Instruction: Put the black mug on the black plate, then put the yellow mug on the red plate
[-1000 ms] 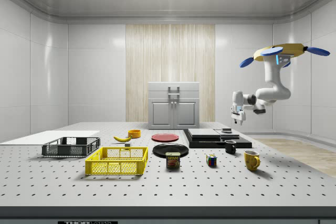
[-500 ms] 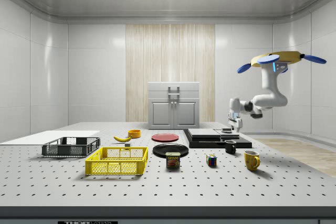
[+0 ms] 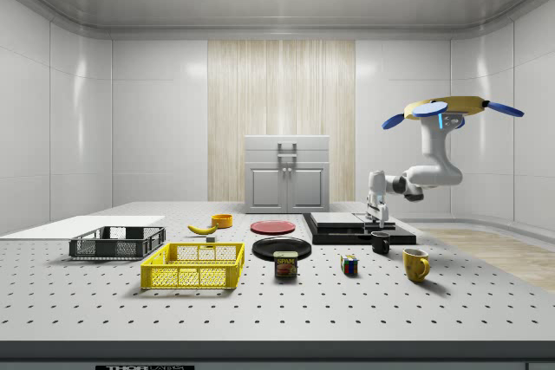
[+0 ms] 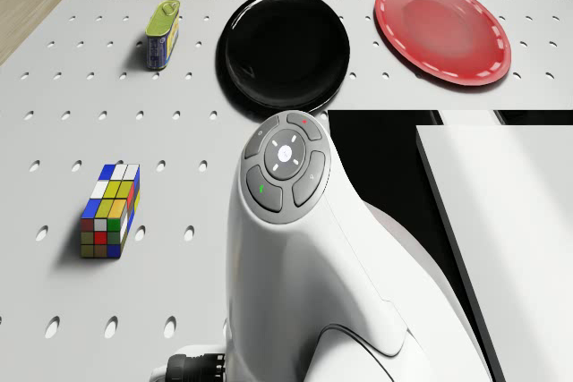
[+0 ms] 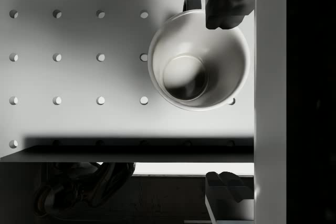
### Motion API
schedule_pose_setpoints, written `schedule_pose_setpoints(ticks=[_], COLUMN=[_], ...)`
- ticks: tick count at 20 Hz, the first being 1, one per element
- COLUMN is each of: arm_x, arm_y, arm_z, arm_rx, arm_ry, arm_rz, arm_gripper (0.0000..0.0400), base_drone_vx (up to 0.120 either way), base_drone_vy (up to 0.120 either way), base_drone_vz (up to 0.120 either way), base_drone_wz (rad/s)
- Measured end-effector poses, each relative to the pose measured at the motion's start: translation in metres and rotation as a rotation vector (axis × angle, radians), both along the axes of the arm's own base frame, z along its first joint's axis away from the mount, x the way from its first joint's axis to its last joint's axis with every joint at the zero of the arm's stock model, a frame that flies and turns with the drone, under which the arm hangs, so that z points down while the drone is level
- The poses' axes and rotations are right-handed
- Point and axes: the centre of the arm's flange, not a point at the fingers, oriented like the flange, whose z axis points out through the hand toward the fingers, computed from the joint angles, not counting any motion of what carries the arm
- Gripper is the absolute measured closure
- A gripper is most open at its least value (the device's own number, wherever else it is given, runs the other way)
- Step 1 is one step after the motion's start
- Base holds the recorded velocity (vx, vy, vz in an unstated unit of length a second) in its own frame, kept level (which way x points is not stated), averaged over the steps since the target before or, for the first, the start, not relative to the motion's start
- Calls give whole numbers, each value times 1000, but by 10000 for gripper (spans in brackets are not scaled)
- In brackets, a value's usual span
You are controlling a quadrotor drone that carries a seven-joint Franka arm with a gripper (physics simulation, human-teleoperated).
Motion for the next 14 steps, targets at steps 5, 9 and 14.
schedule_pose_setpoints(ticks=[5, 9, 14], arm_x=[0, 0, 0], arm_y=[0, 0, 0], arm_z=[0, 10, 23], arm_rx=[0, 0, 0], arm_ry=[0, 0, 0], arm_rz=[0, 0, 0], arm_gripper=[0, 0, 0], base_drone_vx=[0, 0, 0], base_drone_vy=[0, 0, 0], base_drone_vz=[0, 0, 0], base_drone_wz=[0, 0, 0])
